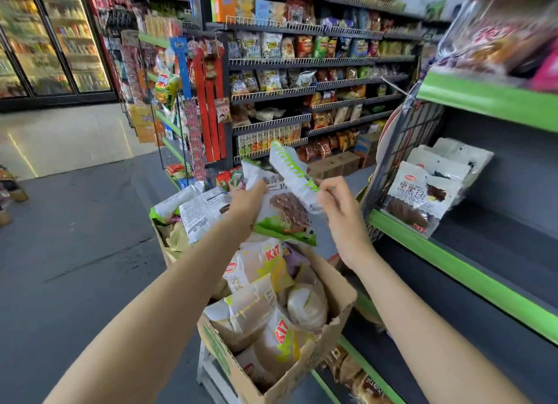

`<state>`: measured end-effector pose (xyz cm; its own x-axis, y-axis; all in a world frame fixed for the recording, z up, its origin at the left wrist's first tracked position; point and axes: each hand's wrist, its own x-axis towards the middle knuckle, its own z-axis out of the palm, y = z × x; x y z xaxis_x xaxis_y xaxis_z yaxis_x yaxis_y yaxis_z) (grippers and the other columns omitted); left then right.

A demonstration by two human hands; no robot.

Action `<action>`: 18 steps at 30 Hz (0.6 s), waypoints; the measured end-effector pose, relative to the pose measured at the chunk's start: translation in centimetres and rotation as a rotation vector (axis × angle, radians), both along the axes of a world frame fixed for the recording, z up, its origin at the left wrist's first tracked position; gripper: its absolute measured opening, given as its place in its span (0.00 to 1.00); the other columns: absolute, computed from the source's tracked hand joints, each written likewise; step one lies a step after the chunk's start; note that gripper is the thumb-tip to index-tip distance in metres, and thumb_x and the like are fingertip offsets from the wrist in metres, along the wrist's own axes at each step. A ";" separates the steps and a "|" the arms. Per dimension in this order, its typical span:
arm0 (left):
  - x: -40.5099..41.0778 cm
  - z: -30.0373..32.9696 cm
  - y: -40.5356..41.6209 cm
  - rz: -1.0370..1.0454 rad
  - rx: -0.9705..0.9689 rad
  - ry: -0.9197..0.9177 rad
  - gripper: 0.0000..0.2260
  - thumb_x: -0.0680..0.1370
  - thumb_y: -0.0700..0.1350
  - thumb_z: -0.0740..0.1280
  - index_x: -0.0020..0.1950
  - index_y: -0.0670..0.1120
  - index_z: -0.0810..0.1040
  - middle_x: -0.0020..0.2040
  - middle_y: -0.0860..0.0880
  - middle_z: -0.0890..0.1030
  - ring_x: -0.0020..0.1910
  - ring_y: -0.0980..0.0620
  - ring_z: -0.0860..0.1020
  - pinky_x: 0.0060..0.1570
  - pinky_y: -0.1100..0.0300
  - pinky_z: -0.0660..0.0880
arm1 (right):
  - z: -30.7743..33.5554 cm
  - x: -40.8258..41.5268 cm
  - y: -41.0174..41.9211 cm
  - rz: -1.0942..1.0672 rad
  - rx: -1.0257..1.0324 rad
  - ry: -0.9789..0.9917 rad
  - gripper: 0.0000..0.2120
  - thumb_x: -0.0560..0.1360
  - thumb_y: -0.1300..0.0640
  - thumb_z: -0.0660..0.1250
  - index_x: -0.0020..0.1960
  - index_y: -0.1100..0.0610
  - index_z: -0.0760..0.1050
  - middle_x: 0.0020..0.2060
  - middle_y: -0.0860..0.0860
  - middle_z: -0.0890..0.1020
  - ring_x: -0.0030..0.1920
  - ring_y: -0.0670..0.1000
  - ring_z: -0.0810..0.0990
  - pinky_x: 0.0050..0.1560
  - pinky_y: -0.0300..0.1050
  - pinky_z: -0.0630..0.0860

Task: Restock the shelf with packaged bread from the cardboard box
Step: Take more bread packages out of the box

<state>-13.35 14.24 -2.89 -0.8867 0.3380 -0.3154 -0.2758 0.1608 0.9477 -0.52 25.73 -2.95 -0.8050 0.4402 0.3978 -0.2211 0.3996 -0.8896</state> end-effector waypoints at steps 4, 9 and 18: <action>0.2 -1.4 0.6 -0.196 0.107 -0.204 0.17 0.77 0.56 0.63 0.51 0.41 0.76 0.41 0.43 0.80 0.31 0.48 0.78 0.32 0.58 0.76 | -0.9 1.7 0.6 0.110 -0.020 -0.123 0.04 0.78 0.62 0.63 0.44 0.59 0.73 0.53 0.42 0.79 0.55 0.39 0.77 0.53 0.32 0.73; 2.1 -2.3 1.8 -0.348 0.086 -0.152 0.16 0.80 0.55 0.58 0.52 0.44 0.77 0.42 0.44 0.80 0.37 0.47 0.78 0.39 0.56 0.75 | -1.5 2.5 1.3 -0.338 -0.059 -0.017 0.12 0.72 0.57 0.71 0.34 0.59 0.72 0.30 0.54 0.74 0.33 0.46 0.71 0.39 0.41 0.68; 6.5 -1.7 7.6 -0.412 0.221 -0.210 0.13 0.81 0.49 0.57 0.39 0.46 0.71 0.32 0.49 0.77 0.35 0.51 0.73 0.36 0.58 0.73 | -1.6 6.0 6.4 -0.572 -0.255 -0.130 0.53 0.63 0.53 0.79 0.76 0.49 0.47 0.73 0.54 0.60 0.72 0.54 0.63 0.67 0.46 0.64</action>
